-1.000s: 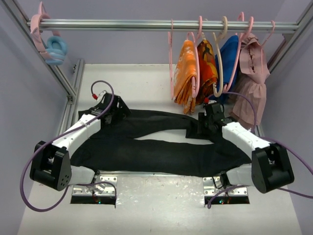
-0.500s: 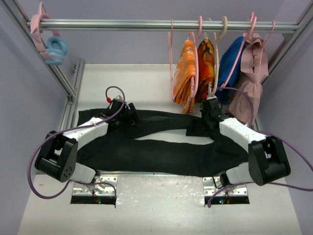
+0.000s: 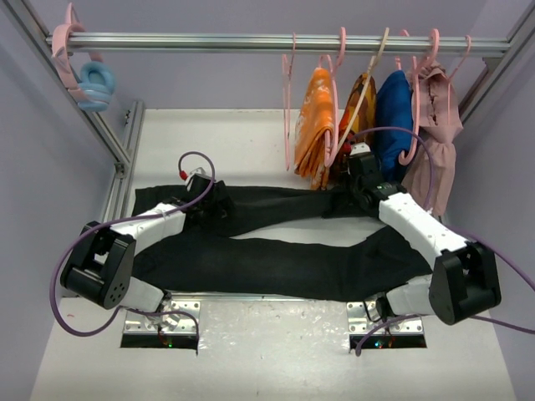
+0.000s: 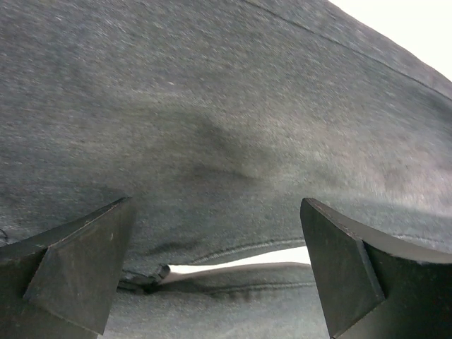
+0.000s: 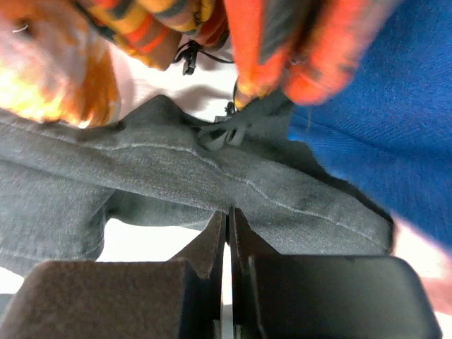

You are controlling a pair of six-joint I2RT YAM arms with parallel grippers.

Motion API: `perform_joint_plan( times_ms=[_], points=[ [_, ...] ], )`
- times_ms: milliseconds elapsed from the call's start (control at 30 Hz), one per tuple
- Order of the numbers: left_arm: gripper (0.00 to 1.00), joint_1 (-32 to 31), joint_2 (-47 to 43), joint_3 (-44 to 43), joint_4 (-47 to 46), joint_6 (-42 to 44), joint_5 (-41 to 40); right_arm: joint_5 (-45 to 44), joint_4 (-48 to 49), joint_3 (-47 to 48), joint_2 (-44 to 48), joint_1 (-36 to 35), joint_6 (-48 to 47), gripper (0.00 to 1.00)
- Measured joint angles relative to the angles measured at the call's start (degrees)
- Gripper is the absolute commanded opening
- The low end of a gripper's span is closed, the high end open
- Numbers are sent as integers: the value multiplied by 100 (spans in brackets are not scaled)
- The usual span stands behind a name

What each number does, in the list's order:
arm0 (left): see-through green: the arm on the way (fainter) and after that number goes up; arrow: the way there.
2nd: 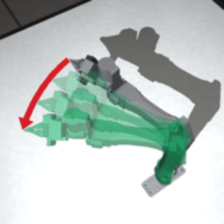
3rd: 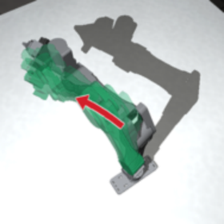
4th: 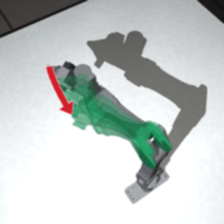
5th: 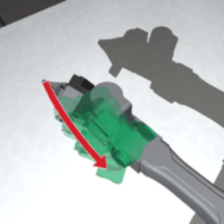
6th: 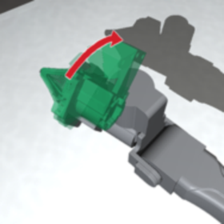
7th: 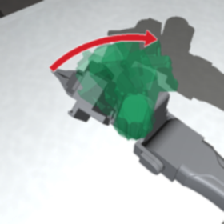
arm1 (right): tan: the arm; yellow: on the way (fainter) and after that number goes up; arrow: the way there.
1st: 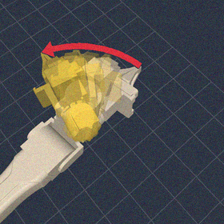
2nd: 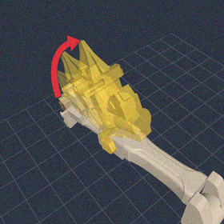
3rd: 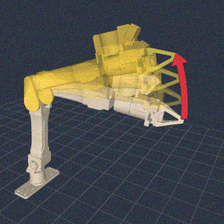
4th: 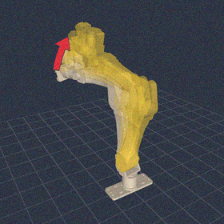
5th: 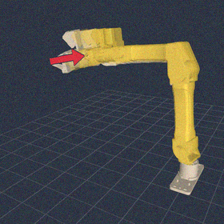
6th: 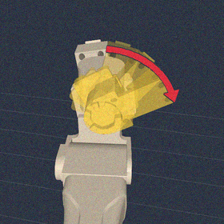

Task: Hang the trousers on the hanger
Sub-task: Flatten out the trousers at the center of the board.

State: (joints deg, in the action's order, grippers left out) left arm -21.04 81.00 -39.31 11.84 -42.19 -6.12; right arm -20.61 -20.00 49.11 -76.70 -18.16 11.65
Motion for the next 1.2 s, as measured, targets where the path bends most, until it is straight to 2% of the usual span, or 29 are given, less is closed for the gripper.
perform_joint_plan(
  times_ms=[167,267,500,567,767,900,933,967,1033,1100,1200],
  points=[
    [100,0,184,0,12,0,-126,194,-1162,639,584,-150,-1,0],
    [100,0,202,0,31,0,-192,322,-1963,1293,618,-152,11,0],
    [100,0,202,0,72,-2,-336,793,-3605,1953,638,-205,53,2],
    [100,0,202,0,109,-2,-395,843,-3984,2084,617,-266,53,0],
    [100,0,202,0,258,-9,-594,976,-4562,2546,226,-452,-28,4],
    [100,0,202,-2,386,-22,-733,833,-4634,3035,-510,-458,-174,25],
    [100,0,202,-3,415,-26,-762,707,-4593,3131,-765,-458,-176,36],
    [100,0,202,-10,457,-30,-796,529,-4555,3189,-1034,-458,-144,37],
    [100,0,202,-35,556,-61,-911,210,-4317,3159,-1427,-458,-38,57],
    [100,0,202,-84,693,-127,-1072,-33,-3877,3001,-1571,-458,69,59],
    [100,0,202,-211,1081,-417,-1536,-333,-3303,2360,-1046,-458,324,61]
  ],
)
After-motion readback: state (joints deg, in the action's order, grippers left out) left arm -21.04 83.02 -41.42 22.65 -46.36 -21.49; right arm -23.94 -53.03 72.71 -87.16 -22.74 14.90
